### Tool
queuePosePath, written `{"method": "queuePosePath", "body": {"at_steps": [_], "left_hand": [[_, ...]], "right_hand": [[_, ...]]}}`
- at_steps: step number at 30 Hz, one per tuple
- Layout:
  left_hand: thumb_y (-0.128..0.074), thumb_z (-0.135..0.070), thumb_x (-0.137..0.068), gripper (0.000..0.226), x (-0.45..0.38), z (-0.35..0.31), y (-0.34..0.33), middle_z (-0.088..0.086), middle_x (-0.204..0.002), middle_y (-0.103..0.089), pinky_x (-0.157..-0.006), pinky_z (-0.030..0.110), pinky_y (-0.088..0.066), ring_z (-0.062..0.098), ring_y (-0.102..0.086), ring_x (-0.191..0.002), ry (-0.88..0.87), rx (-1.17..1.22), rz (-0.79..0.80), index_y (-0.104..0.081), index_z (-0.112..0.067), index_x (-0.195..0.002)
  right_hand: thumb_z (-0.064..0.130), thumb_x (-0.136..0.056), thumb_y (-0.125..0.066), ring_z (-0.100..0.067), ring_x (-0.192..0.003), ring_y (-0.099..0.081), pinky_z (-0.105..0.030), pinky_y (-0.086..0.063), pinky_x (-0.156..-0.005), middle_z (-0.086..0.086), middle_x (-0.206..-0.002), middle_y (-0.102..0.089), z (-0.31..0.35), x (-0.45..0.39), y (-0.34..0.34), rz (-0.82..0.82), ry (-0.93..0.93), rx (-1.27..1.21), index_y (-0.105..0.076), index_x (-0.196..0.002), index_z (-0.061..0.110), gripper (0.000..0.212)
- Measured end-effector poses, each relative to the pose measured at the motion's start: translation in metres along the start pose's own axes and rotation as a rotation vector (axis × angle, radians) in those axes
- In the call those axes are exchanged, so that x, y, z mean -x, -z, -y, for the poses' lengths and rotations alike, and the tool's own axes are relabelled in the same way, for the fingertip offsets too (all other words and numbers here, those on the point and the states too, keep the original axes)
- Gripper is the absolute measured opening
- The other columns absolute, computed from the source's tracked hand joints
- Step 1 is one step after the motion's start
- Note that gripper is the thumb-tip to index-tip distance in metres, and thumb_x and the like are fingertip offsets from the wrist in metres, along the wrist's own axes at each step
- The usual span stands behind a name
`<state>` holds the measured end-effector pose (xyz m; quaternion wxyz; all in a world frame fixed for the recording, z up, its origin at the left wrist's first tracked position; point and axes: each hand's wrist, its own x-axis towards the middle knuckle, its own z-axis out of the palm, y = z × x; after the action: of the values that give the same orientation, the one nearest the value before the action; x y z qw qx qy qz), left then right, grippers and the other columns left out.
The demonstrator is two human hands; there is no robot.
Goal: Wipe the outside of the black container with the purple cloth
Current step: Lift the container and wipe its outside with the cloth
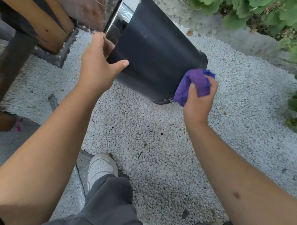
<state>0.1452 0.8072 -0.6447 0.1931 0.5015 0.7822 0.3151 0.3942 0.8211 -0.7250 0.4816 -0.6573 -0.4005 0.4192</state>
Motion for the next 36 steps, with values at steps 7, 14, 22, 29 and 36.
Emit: {"method": "queuePosePath", "body": {"at_steps": [7, 14, 22, 29, 36], "left_hand": [[-0.080, -0.032, -0.078, 0.043, -0.007, 0.004, 0.001, -0.012, -0.078, -0.049, -0.060, 0.008, -0.036, -0.003, -0.048, -0.069, 0.029, 0.001, 0.022, -0.041, -0.018, -0.091], [-0.077, -0.040, -0.078, 0.047, -0.001, -0.025, 0.019, -0.014, -0.067, -0.041, -0.047, 0.014, -0.029, 0.000, -0.041, -0.058, -0.040, -0.165, -0.076, -0.038, -0.017, -0.089], [-0.077, -0.035, -0.082, 0.049, 0.002, -0.028, 0.014, -0.015, -0.069, -0.037, -0.046, 0.017, -0.024, 0.002, -0.036, -0.058, -0.050, -0.175, -0.019, -0.033, -0.019, -0.092], [-0.076, -0.035, -0.084, 0.051, -0.007, -0.032, 0.017, 0.000, -0.078, -0.045, -0.051, 0.028, -0.026, 0.024, -0.042, -0.075, -0.059, -0.211, 0.018, -0.032, -0.013, -0.095], [-0.075, -0.032, -0.086, 0.046, -0.002, -0.048, 0.007, 0.006, -0.085, -0.049, -0.060, 0.027, -0.025, 0.025, -0.044, -0.076, -0.097, -0.276, 0.038, -0.034, -0.014, -0.097]], "right_hand": [[0.032, -0.085, -0.065, 0.019, -0.091, -0.055, -0.009, -0.044, -0.078, 0.025, -0.112, -0.053, 0.008, -0.030, -0.009, 0.188, -0.009, 0.067, -0.041, -0.122, 0.045, 0.046], [0.039, -0.080, -0.065, 0.005, -0.101, -0.061, -0.013, -0.048, -0.085, 0.010, -0.120, -0.060, 0.009, -0.046, -0.011, 0.191, -0.040, 0.110, -0.045, -0.132, 0.032, 0.056], [0.045, -0.085, -0.061, 0.005, -0.094, -0.062, -0.015, -0.046, -0.085, 0.020, -0.106, -0.063, -0.011, -0.018, -0.013, 0.153, -0.107, 0.128, -0.051, -0.131, 0.030, 0.049], [0.040, -0.092, -0.061, -0.019, -0.077, -0.062, -0.026, -0.039, -0.067, -0.002, -0.096, -0.064, -0.050, 0.062, -0.019, 0.236, -0.074, 0.310, -0.040, -0.114, 0.044, 0.032], [0.026, -0.093, -0.061, -0.001, -0.069, -0.055, -0.010, -0.036, -0.049, 0.016, -0.081, -0.058, -0.072, 0.085, -0.022, 0.451, -0.173, 0.419, -0.038, -0.099, 0.051, 0.035]]}}
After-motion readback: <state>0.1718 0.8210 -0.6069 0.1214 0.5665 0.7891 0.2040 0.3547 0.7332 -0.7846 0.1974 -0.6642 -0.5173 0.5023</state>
